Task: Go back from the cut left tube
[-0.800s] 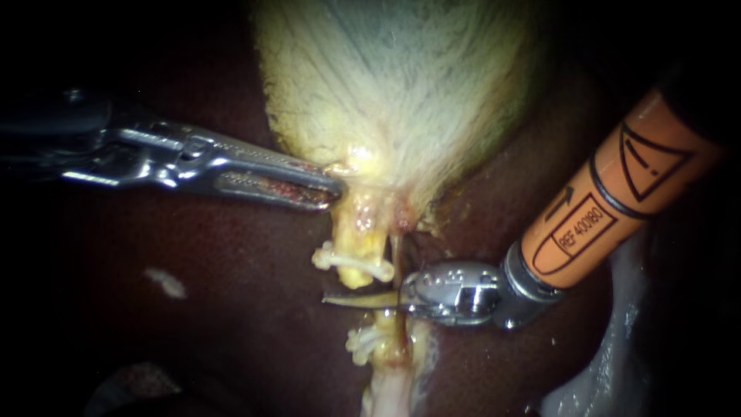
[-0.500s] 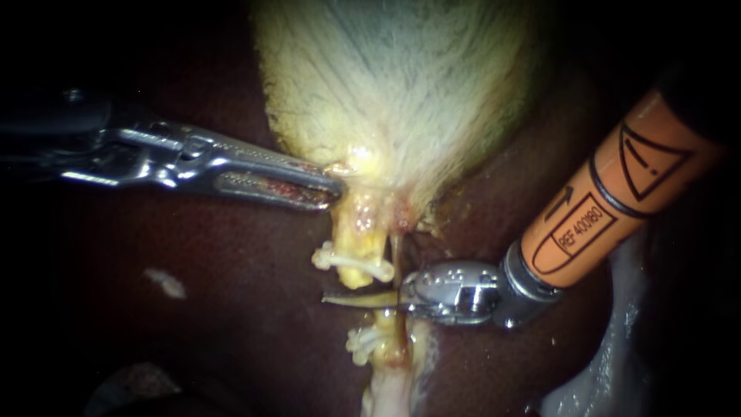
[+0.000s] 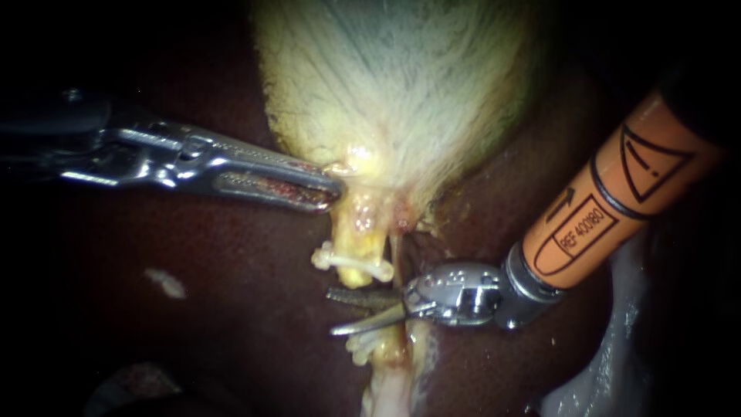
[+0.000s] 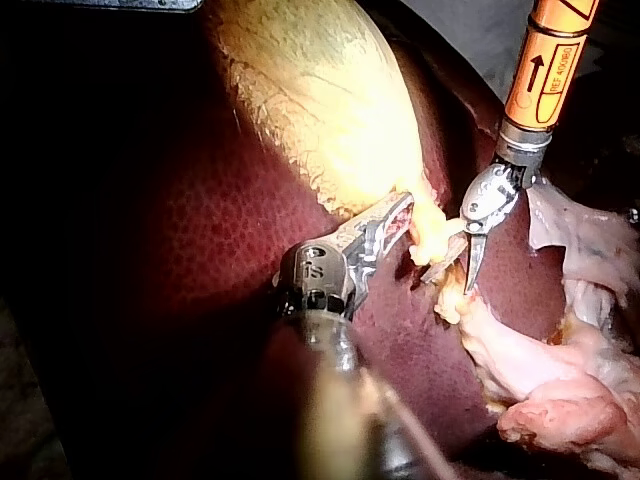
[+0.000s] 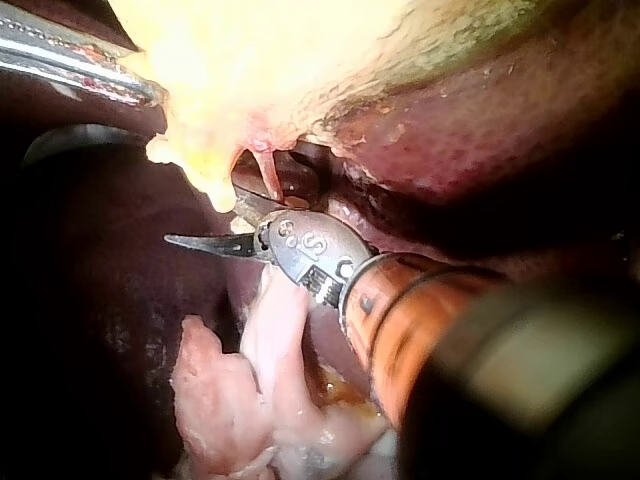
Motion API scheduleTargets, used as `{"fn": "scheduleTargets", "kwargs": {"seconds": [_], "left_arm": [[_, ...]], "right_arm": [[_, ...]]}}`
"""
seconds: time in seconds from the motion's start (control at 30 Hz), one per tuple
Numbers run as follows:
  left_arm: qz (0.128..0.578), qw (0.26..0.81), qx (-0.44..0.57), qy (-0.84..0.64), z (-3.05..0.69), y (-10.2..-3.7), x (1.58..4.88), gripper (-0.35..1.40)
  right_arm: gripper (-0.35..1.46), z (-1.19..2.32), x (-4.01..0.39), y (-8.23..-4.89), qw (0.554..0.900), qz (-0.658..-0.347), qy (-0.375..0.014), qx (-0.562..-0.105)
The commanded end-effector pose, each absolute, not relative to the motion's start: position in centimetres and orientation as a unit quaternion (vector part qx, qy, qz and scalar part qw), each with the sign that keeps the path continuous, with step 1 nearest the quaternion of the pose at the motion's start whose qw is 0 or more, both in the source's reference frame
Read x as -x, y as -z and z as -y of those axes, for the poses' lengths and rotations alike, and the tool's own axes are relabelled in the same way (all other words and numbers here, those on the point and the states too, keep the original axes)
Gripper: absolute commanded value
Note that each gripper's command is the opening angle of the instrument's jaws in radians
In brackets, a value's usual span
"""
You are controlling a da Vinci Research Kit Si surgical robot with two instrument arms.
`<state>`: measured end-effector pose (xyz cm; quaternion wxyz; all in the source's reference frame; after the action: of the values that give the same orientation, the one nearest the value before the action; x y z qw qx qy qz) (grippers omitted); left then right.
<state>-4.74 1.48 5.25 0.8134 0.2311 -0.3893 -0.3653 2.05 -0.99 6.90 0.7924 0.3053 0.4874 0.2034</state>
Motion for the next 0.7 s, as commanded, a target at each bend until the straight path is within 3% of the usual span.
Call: {"fn": "scheduleTargets", "kwargs": {"seconds": [0.03, 0.17, 0.43, 0.7], "left_arm": [[0.389, 0.813, -0.231, 0.365, -1.48, -5.25, 4.74, -0.35], [0.389, 0.813, -0.231, 0.365, -1.48, -5.25, 4.74, -0.35], [0.389, 0.813, -0.231, 0.365, -1.48, -5.25, 4.74, -0.35], [0.390, 0.814, -0.231, 0.365, -1.48, -5.27, 4.73, -0.35]], "right_arm": [[0.78, 0.99, -2.04, -6.90, 0.793, -0.487, -0.204, -0.305], [0.86, 0.99, -2.01, -6.90, 0.793, -0.488, -0.201, -0.304], [1.23, 1.04, -1.82, -6.83, 0.797, -0.497, -0.174, -0.295], [1.25, 1.02, -1.43, -6.71, 0.798, -0.504, -0.156, -0.290]]}}
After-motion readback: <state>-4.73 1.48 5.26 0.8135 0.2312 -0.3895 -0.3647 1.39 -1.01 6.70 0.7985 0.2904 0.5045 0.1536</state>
